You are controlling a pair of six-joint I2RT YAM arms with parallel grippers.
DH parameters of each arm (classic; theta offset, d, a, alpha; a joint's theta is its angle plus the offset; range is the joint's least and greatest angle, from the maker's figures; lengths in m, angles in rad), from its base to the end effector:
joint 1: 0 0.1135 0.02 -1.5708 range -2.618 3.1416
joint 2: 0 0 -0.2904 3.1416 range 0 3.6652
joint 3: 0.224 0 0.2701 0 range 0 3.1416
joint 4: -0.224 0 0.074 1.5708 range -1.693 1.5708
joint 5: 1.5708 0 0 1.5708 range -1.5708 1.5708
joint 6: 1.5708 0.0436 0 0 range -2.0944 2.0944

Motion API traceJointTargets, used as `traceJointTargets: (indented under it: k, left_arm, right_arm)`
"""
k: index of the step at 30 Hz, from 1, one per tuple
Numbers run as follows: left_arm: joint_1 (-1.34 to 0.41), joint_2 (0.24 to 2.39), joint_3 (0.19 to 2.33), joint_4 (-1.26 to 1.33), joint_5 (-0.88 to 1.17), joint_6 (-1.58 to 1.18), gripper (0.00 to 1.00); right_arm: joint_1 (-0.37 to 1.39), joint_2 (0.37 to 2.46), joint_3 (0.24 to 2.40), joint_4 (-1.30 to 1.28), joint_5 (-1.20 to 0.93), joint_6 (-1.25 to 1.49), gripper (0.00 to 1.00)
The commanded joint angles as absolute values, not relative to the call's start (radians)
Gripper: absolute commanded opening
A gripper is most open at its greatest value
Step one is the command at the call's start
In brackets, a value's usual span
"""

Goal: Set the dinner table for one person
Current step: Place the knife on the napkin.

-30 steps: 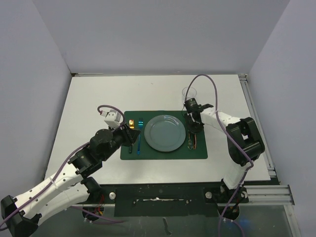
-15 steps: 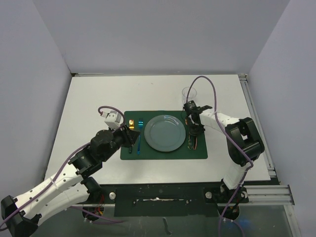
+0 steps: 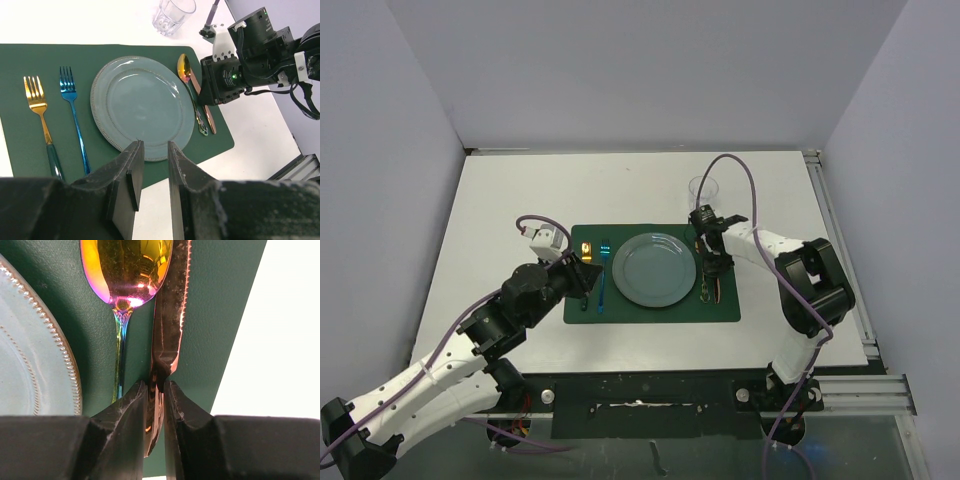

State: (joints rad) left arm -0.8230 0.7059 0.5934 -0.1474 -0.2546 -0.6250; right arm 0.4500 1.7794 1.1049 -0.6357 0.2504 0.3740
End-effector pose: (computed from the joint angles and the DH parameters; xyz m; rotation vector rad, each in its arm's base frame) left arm 0.1303 -0.1243 0.3021 0.0017 1.8948 -0.7795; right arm 0.3228 0.1439 0.1677 -0.0602 2.7984 -0.1759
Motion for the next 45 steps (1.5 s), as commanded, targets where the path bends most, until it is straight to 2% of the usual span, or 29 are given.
traceJointTargets:
  k: [1, 39, 42, 45]
  left_arm:
    - [-0.826, 0.697, 0.601, -0.113, -0.263, -0.631, 0.23]
    - [-0.827, 0.702, 0.603, -0.095, -0.245, -0.637, 0.23]
    - [-0.827, 0.702, 0.603, -0.097, -0.243, -0.638, 0.23]
    - [-0.827, 0.700, 0.603, -0.097, -0.243, -0.640, 0.23]
  right_arm:
    - [0.456, 1.808, 1.081, -0.633, 0.274, 0.371, 0.01]
    - [0.410, 1.785, 1.050, -0.692, 0.361, 0.423, 0.00]
    - [0.410, 1.790, 1.053, -0.693, 0.359, 0.419, 0.14]
    - [0.410, 1.792, 1.057, -0.691, 0.355, 0.416, 0.20]
